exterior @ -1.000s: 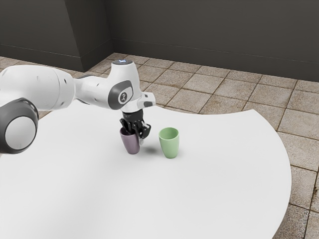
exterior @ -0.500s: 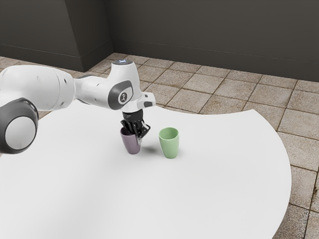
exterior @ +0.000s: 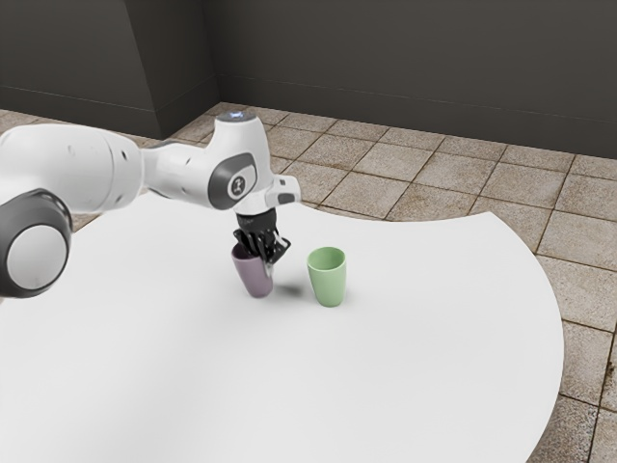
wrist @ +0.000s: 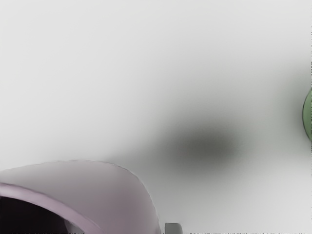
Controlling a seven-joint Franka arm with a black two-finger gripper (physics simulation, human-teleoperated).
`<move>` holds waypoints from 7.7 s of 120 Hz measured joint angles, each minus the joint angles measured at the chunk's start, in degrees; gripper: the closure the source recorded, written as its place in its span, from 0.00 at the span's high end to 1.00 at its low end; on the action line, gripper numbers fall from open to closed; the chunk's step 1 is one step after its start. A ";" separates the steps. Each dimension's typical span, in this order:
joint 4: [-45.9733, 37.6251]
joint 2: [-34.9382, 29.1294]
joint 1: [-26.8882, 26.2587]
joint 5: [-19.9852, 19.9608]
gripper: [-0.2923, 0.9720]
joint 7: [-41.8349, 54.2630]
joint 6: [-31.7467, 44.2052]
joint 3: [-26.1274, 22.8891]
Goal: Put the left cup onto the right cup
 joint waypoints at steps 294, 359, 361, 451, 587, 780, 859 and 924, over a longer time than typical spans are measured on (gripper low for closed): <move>11.84 -4.06 -2.08 10.06 0.15 -12.88 -14.55 -10.09; 18.95 0.88 -4.20 10.37 0.15 -13.83 -17.33 -10.02; 19.40 1.13 -4.23 10.39 0.15 -13.84 -17.51 -10.00; 24.08 3.79 -6.40 11.04 0.15 -14.25 -19.67 -9.34; 26.83 7.98 -7.38 11.27 0.15 -14.44 -18.77 -9.40; 26.09 9.40 -7.38 11.62 0.74 -14.85 -17.09 -9.38; 20.47 -1.36 -8.25 11.31 0.77 -14.79 -18.01 -9.07; 8.25 -16.82 -7.08 8.61 0.77 -14.41 -20.26 -2.83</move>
